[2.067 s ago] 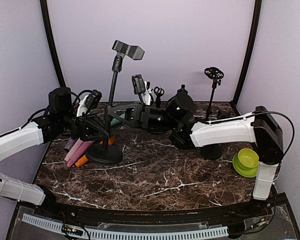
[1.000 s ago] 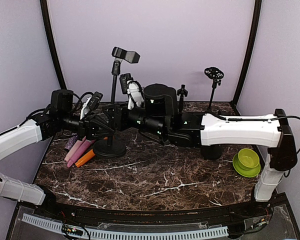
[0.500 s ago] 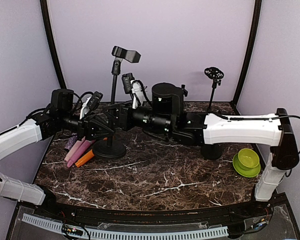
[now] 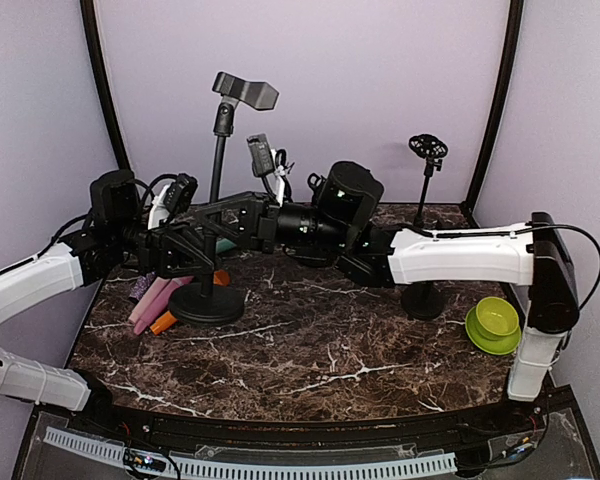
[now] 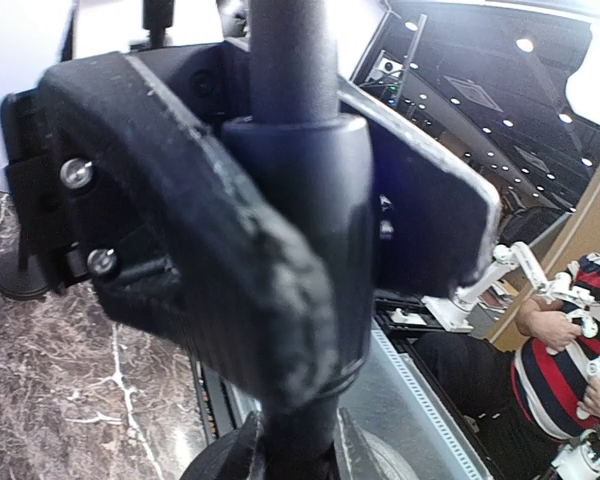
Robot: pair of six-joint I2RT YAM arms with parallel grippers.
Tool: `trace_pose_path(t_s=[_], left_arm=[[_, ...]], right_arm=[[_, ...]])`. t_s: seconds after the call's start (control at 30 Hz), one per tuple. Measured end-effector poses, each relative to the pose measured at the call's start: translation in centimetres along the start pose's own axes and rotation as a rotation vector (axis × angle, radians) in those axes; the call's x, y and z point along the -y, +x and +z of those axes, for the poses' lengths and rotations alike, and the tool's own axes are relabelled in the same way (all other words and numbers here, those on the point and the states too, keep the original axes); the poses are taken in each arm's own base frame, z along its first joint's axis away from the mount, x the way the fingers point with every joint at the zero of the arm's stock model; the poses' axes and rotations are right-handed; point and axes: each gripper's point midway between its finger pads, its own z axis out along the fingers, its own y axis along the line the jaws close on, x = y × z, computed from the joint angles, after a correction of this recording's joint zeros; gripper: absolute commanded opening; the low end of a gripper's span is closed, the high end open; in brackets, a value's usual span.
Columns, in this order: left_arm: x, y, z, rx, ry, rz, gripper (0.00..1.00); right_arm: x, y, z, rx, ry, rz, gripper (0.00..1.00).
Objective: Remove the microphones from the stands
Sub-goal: Unscrew the knob on the stand of the microphone stand.
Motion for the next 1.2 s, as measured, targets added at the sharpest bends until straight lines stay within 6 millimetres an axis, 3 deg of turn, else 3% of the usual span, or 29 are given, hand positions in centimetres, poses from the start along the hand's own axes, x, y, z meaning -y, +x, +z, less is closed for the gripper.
trace_pose_path(t_s=[0.23,0.3,0.4,0.47,0.6,0.83,1.03,1.2], left_arm=[[1.0,0.0,0.1,-0.014,0.046,-0.033,0.0],[1.1,0.0,0.1,-0.015,0.048,-0.044,0.0],[0.7,-0.1,0.0,-0.007,0.03,-0.044,0.0],[0.2,-0.3,-0.1,0.005,0.0,-0.045,0.0],[-0.9,-0.6,-0.3,0.024,-0.052,-0.045,0.0],[-2.5,-0.5,-0.5,0.037,-0.139,-0.014,0.0],[-4.9,-0.1,-1.1,0.018,-0.284,0.019,0.0],[-6.1,0.1,-1.6,0.001,-0.367,0.05,0.0]], right_arm=[[-0.8,0.0,0.2,0.021,-0.2,0.061,0.27],[-0.8,0.0,0.1,0.025,-0.242,0.079,0.49],[-1.0,0.3,0.0,0.004,-0.268,0.107,0.74],[-0.8,0.5,-0.1,-0.011,-0.231,0.102,0.81],[1.5,0.3,-0.7,-0.022,-0.005,0.097,0.81],[5.5,-0.7,-3.5,0.005,0.372,0.05,0.65],[6.4,0.9,-3.9,-0.042,0.566,-0.013,0.64],[6.1,1.3,-3.0,-0.075,0.639,-0.061,0.57]])
